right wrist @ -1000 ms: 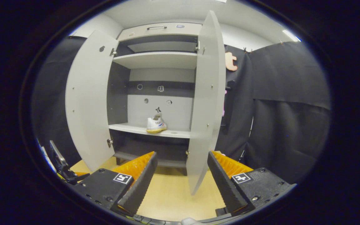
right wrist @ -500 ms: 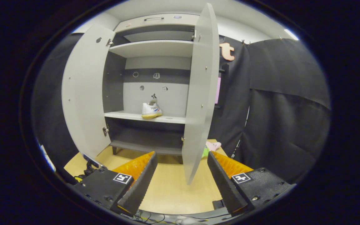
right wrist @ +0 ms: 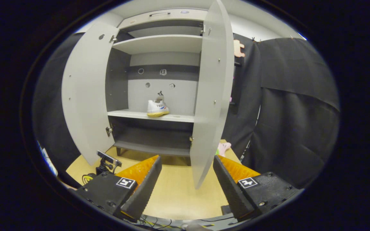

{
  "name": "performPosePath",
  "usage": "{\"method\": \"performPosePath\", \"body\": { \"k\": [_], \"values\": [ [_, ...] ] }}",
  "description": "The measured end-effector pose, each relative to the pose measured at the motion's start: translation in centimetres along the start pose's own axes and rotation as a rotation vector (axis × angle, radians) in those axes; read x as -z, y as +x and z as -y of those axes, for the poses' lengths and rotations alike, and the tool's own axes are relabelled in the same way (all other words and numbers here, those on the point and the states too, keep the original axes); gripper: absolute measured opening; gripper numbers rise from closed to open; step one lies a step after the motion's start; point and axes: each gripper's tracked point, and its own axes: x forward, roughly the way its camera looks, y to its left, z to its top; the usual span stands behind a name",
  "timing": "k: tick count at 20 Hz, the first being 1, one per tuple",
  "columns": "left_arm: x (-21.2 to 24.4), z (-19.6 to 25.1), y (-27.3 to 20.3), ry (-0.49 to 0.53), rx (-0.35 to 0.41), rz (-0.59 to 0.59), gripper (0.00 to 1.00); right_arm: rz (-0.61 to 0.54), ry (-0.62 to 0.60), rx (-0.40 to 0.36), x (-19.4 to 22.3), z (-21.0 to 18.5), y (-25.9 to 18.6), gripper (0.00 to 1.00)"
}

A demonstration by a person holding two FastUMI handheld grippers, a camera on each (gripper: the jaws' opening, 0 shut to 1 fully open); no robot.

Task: Grab one shoe with the right hand and put it into the shoe cabinet, grab the other shoe with the left hand and put it into the shoe cabinet; then close the right door with the right hand and the left door with the left hand.

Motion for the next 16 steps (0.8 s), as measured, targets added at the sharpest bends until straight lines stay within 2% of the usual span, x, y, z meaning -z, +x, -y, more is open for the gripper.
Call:
{"method": "performPosePath", "body": {
  "k": [1,2,3,4,6,8,10,16],
  "values": [
    [0.1,0.5,0.4,-0.012,0.023,-0.017,0.7,-0.004,-0.001,-0.005,0.0,0.0,0.1,1.0],
    [0.0,0.5,0.4,-0.022,0.023,-0.023,0.57,-0.006,-0.004,-0.007,0.1,0.0,0.3,1.0],
    [-0.2,-0.1,0.8,-0.017,-0.005,-0.023,0.48,-0.008,-0.009,-0.006,0.0,0.1,0.3,0.98],
    [0.1,-0.5,0.9,-0.02,-0.017,-0.04,0.34,-0.001,-0.013,-0.006,-0.2,0.3,0.4,0.98],
    [0.0,-0.6,0.8,-0.023,-0.022,-0.063,0.19,0.009,-0.018,-0.011,-0.6,0.5,0.4,0.98],
    [-0.4,-0.7,-0.1,-0.04,-0.037,-0.082,0.15,0.029,-0.017,-0.022,-1.2,0.6,0.3,0.98],
    [-2.1,-0.7,-1.4,-0.042,-0.04,-0.047,0.14,0.045,-0.009,-0.032,-1.7,0.7,0.4,1.0],
    [-10.5,-1.4,-6.6,-0.045,-0.071,0.086,0.14,0.089,-0.016,-0.084,-2.5,0.3,0.7,0.98]
  ]
}}
